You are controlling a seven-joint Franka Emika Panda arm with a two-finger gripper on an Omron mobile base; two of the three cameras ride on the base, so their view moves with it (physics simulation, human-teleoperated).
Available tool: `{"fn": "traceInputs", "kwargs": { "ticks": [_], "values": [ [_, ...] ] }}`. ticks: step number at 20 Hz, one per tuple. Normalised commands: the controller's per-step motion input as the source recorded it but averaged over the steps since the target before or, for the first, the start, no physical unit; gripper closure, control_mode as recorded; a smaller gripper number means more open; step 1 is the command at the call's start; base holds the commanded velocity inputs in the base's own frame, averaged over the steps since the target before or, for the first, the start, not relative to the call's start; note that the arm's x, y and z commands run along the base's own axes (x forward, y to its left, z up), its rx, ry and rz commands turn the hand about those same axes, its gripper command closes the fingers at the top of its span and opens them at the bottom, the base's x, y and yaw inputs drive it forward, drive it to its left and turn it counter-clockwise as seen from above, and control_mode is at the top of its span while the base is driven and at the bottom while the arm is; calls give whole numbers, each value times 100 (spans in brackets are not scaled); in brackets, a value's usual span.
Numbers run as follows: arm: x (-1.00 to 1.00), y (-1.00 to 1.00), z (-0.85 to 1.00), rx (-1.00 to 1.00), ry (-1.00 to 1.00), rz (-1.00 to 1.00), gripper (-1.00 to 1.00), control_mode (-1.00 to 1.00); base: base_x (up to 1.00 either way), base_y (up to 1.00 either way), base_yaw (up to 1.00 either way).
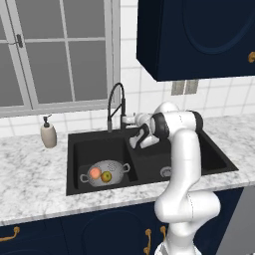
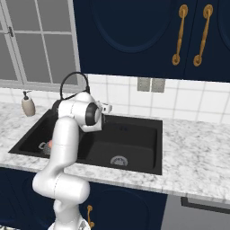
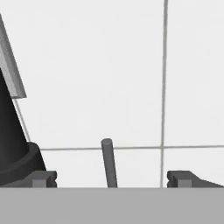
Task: Put the colander in the sink, put the peach, apple in the colander, and turn on the sink faucet and pour water over the colander.
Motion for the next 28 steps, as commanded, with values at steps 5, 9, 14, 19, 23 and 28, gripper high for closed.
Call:
{"fn": "traceInputs", "kwargs": {
  "ticks": [5,9,14,19,23,28],
  "values": [
    [3,-11,0,3,0,0,-100,-100,0,0,0],
    [9,0,0,0,0,0,-100,-100,0,0,0],
    [7,0,0,0,0,0,-100,-100,0,0,0],
    [6,0,0,0,0,0,-100,-100,0,0,0],
    [9,-6,0,0,0,0,-100,-100,0,0,0],
    [8,-18,0,0,0,0,-100,-100,0,0,0]
  ]
}}
